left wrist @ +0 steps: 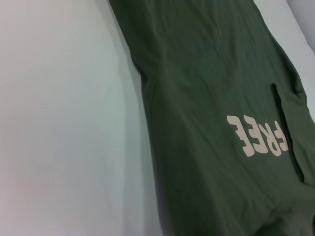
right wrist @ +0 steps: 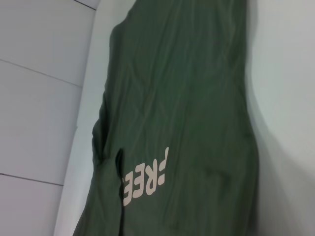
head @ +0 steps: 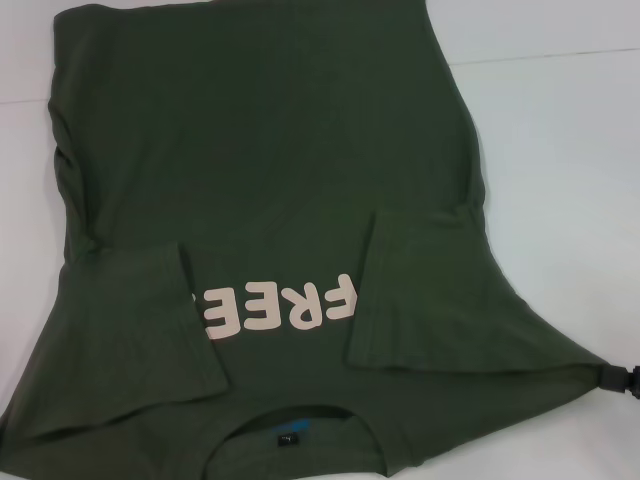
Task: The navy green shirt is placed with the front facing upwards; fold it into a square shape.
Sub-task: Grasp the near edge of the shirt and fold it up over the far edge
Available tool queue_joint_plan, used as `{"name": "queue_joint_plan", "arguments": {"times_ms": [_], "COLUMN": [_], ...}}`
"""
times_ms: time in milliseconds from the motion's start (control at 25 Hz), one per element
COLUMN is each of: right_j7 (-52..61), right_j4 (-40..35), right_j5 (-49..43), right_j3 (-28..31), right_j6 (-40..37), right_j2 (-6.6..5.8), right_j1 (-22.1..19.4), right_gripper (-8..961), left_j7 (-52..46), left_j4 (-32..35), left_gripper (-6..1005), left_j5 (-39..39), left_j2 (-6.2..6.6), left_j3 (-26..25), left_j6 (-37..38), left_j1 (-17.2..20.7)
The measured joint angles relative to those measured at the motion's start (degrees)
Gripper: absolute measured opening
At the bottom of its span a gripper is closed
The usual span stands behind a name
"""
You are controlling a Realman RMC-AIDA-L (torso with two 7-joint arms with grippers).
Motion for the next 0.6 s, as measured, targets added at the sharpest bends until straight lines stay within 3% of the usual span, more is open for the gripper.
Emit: {"name": "queue_joint_plan", "arguments": {"times_ms": [600], "right_j7": [0.8], "right_j4": [0.09], "right_j5": [-0.24], "right_j3": [-0.37], "right_j6": [-0.33], "right_j2": [0.0], "right_j1": [4.41], "right_gripper": [29], "left_j7": [0.35], "left_j4": [-1.15], "left_gripper": [25], "left_j5": [-3.28], "left_j2": [0.05], "left_j3": [0.02], "left_j6": [2.54], "left_j1": [-0.85]}}
